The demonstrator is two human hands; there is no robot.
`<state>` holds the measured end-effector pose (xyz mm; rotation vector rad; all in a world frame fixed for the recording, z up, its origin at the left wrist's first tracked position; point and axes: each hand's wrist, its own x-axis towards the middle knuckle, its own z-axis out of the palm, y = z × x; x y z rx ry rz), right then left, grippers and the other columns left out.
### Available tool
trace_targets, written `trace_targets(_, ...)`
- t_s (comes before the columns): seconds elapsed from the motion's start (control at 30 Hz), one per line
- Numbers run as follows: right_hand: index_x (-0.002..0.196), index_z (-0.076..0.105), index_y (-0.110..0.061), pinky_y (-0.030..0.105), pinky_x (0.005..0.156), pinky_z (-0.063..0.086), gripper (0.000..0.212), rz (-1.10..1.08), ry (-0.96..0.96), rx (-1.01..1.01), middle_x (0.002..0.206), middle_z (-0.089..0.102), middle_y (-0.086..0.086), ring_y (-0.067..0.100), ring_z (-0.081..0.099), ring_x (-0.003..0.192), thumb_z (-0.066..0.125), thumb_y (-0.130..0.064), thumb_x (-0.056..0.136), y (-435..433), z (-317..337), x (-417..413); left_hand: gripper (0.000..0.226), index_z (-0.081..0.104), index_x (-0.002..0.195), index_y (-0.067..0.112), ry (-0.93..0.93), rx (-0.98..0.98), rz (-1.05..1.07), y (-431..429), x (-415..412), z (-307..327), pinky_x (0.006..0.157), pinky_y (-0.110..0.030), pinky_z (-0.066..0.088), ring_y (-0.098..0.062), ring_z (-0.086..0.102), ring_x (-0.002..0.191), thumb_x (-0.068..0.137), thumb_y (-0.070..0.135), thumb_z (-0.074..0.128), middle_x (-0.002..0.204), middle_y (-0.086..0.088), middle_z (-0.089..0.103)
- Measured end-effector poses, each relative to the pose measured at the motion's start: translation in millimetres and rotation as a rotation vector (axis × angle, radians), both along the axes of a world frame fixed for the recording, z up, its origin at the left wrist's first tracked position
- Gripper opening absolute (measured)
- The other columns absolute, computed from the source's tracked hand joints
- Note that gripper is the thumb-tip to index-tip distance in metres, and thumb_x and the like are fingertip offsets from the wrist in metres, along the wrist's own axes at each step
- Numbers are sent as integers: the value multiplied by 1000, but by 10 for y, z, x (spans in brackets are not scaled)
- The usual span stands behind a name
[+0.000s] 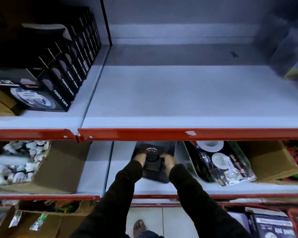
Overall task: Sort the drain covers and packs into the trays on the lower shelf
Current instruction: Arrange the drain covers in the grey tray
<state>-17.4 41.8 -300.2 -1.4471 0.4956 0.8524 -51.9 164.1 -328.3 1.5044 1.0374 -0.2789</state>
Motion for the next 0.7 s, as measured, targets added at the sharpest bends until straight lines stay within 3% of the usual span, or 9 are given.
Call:
trace_targets(0.13, 60, 50, -9, 33, 61, 39, 22, 206, -95, -162, 62, 50, 10, 25, 46, 61, 49, 4, 79, -60, -180, 7, 40, 54, 134, 0, 100, 144, -251, 63, -44, 19, 104, -33, 46, -35, 55, 124, 97, 16, 46, 137, -19, 57)
trace_targets(0.23, 84, 62, -2, 34, 73, 48, 10, 415, -233, -299, 83, 64, 16, 32, 60, 84, 53, 1, 80, -80, -311, 6, 46, 44, 141, 5, 207, 285, -563, 65, -87, 33, 105, -31, 42, -34, 51, 128, 96, 16, 49, 139, -18, 53)
trace_targets(0.33, 125, 56, -1, 36, 98, 47, 45, 766, -499, -583, 125, 60, 20, 36, 57, 117, 64, -11, 82, -44, -221, 75, 50, 46, 140, 11, 225, 375, -765, 112, -63, -3, 111, -34, 40, -34, 49, 130, 93, 23, 58, 146, -14, 48)
trace_targets(0.4, 143, 38, -6, 38, 107, 42, 75, 1041, -653, -730, 146, 42, 18, 36, 45, 131, 72, -20, 78, 5, -143, 124, 74, 26, 152, 11, 195, 466, -793, 154, -21, -47, 120, -36, 28, -31, 31, 145, 90, 29, 62, 158, -10, 28)
trace_targets(0.5, 147, 27, -11, 39, 108, 43, 95, 1263, -722, -819, 151, 36, 15, 35, 44, 134, 81, -22, 70, 65, -134, 118, 85, 14, 155, 14, 99, 551, -851, 184, 41, -3, 124, -40, 19, -30, 17, 151, 88, 28, 65, 164, -9, 13)
trace_targets(0.57, 145, 31, -13, 40, 104, 46, 91, 1251, -758, -860, 148, 41, 15, 35, 47, 132, 81, -22, 69, 74, -186, 121, 72, 23, 153, 12, 107, 586, -914, 185, 108, 35, 122, -38, 22, -31, 22, 149, 92, 23, 59, 162, -10, 19)
trace_targets(0.7, 147, 27, -18, 43, 104, 47, 104, 1256, -821, -921, 150, 35, 11, 33, 41, 136, 85, -24, 61, 99, -254, 224, 91, 24, 151, 15, 32, 720, -952, 197, 165, 87, 116, -41, 34, -36, 33, 142, 77, 22, 75, 158, -10, 26)
